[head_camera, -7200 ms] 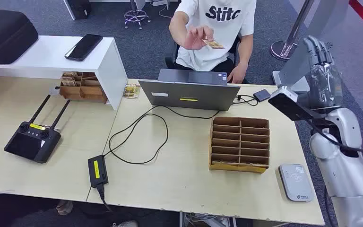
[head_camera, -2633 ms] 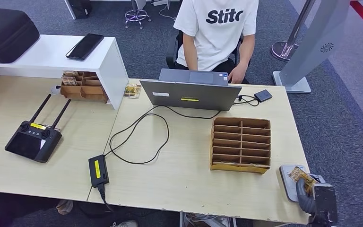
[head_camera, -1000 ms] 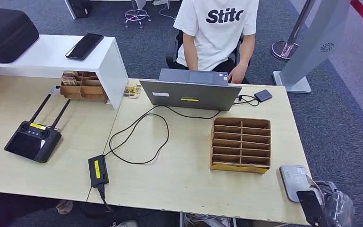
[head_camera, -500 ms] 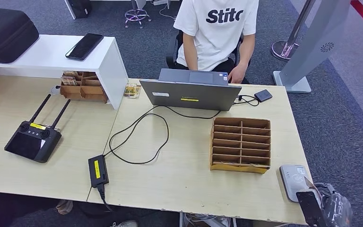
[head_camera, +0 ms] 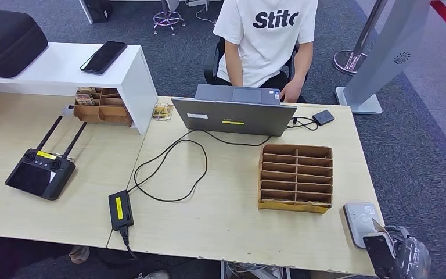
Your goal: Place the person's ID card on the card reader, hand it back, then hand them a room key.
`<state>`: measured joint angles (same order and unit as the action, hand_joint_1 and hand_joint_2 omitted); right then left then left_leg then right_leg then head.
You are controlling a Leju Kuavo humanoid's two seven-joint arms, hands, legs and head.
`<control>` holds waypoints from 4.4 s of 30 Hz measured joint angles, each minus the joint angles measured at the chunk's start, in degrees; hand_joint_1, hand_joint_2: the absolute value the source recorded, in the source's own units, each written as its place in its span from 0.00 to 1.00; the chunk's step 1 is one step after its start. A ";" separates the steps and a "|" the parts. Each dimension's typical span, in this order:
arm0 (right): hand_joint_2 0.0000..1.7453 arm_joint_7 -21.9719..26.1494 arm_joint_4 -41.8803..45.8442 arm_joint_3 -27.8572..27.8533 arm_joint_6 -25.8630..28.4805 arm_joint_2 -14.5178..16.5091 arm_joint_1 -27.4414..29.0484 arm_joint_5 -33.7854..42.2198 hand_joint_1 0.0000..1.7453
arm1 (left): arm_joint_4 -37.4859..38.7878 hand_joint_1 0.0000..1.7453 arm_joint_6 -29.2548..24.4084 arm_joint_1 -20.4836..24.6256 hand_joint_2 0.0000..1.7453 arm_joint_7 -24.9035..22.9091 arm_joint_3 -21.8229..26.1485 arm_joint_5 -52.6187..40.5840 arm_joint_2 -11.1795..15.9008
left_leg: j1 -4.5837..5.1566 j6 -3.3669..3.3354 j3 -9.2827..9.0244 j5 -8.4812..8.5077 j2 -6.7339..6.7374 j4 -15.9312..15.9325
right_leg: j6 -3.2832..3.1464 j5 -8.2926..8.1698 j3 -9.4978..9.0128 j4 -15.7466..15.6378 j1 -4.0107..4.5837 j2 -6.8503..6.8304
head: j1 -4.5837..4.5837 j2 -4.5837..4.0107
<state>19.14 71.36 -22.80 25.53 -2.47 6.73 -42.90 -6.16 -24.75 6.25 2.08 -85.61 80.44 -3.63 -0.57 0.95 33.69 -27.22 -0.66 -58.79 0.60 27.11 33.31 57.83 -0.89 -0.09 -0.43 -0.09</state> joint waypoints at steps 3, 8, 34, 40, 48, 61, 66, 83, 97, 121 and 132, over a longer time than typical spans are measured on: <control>1.00 -0.36 -0.27 0.00 -0.91 0.00 -0.02 -0.28 1.00 | 0.00 0.00 0.07 0.00 0.00 0.00 0.00 0.05 0.00 | 0.00 0.00 0.00 0.00 0.00 0.00 | 0.00 0.00 0.00 0.00 0.00 0.00 | 0.00 0.00; 1.00 -0.48 -0.49 0.00 -1.20 0.00 -0.05 -0.35 1.00 | 0.00 0.00 0.08 0.00 0.00 0.00 0.00 0.10 0.00 | 0.00 0.00 0.00 0.00 0.00 0.00 | 0.00 0.00 -0.01 0.00 0.00 0.00 | 0.01 0.00; 1.00 -4.09 12.11 4.42 1.41 -5.77 -3.07 -4.63 1.00 | 0.00 0.00 1.04 0.15 0.00 0.13 -1.27 -1.18 0.20 | 0.03 -0.01 0.06 0.00 0.17 0.00 | 0.01 -0.04 -0.01 0.02 -0.03 0.14 | 0.01 0.00; 1.00 -7.47 11.44 14.48 -4.61 -12.26 -18.69 -7.31 1.00 | 0.00 0.00 2.01 0.77 0.00 -0.04 -1.85 -5.12 0.42 | 0.03 -0.02 0.02 0.16 0.48 -0.01 | 0.01 -0.28 0.04 0.06 -0.03 0.39 | 0.00 0.00; 1.00 -13.52 -7.99 31.12 -15.82 -14.20 -49.37 -8.39 1.00 | 0.00 0.00 2.79 1.60 0.00 -1.14 -1.89 -10.71 0.79 | 0.00 0.12 0.12 0.45 0.39 -0.02 | -0.05 -0.47 0.24 0.20 -0.02 0.36 | -0.01 0.00; 1.00 -19.78 -37.45 45.36 -19.20 -8.46 -71.50 -12.87 0.16 | 0.00 0.00 3.81 3.36 0.00 -2.97 -1.90 -14.02 0.92 | -0.04 0.14 0.23 0.47 0.12 -0.02 | -0.04 -0.43 0.27 0.14 0.03 0.17 | 0.01 0.00; 1.00 -19.41 -40.73 45.88 -18.25 -8.14 -71.73 -12.67 0.00 | 0.00 0.00 3.82 3.21 0.00 -3.39 -1.90 -14.03 0.96 | -0.02 0.12 0.24 0.46 0.12 -0.03 | -0.02 -0.44 0.27 0.12 0.02 0.17 | 0.01 0.00; 1.00 -17.29 -42.01 46.16 -13.81 -7.76 -71.76 -10.58 0.00 | 0.00 0.00 3.74 2.92 0.00 -3.02 -1.90 -13.06 1.11 | -0.03 0.12 0.24 0.46 0.12 -0.04 | -0.02 -0.45 0.27 0.13 0.03 0.17 | 0.01 0.00; 1.00 -12.07 -30.15 44.56 -10.58 -8.20 -67.71 -4.95 0.00 | 0.00 0.00 3.29 1.85 0.00 -1.96 -1.90 -11.07 1.11 | -0.04 0.12 0.23 0.46 0.14 -0.04 | -0.02 -0.44 0.33 0.12 0.04 0.19 | 0.00 0.00; 1.00 -5.28 32.65 22.31 5.92 -18.98 2.59 -8.33 0.00 | 0.00 0.00 1.26 -0.19 0.00 -0.62 0.19 -3.13 0.58 | -0.02 -0.06 0.23 -0.05 -0.17 -0.04 | 0.07 0.04 0.14 -0.05 0.03 -0.22 | 0.01 0.00; 1.00 -5.45 36.26 18.13 3.28 -17.03 9.78 -10.34 0.00 | 0.00 0.00 1.25 -0.14 0.00 -0.52 0.51 -2.73 0.60 | -0.02 -0.06 0.15 -0.04 -0.02 -0.03 | 0.06 0.02 0.11 -0.04 0.03 -0.08 | 0.01 0.00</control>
<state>13.69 107.62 -4.67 28.82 -19.50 16.51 -53.24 -6.16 -23.51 6.12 1.55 -85.10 77.71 -3.03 -0.59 0.89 33.84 -27.26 -0.68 -58.82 0.66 27.13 33.42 57.79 -0.86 -0.18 -0.42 -0.09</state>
